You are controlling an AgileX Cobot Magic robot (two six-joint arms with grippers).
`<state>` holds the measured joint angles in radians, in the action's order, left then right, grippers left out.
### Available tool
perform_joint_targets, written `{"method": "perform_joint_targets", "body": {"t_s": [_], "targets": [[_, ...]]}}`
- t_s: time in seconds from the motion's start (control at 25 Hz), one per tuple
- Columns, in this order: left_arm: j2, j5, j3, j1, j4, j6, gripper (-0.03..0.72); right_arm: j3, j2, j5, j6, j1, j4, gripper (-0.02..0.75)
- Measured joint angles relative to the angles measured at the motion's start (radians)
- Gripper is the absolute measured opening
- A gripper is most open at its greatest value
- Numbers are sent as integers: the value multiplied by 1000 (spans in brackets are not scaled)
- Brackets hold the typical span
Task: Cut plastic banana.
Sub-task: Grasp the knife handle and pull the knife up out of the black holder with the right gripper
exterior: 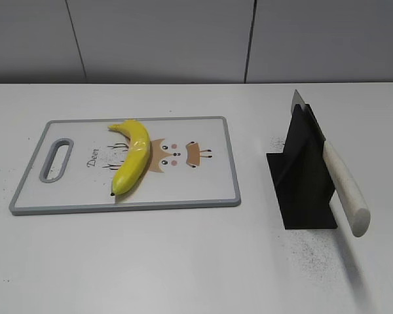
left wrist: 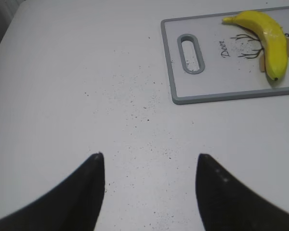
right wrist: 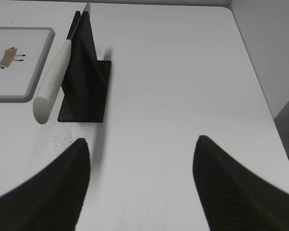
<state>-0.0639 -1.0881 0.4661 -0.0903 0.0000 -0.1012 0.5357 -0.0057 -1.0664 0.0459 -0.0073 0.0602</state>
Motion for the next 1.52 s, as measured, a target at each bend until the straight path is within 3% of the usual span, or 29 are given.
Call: {"method": "perform_joint_targets", "body": {"t_s": [1.16,1.52], "targets": [[0,0,0,0,0,0,551,0,0,11,0,0,-1,508],[0,1,0,0,0,1,541,4,41,198,-17,0,32,508]]}}
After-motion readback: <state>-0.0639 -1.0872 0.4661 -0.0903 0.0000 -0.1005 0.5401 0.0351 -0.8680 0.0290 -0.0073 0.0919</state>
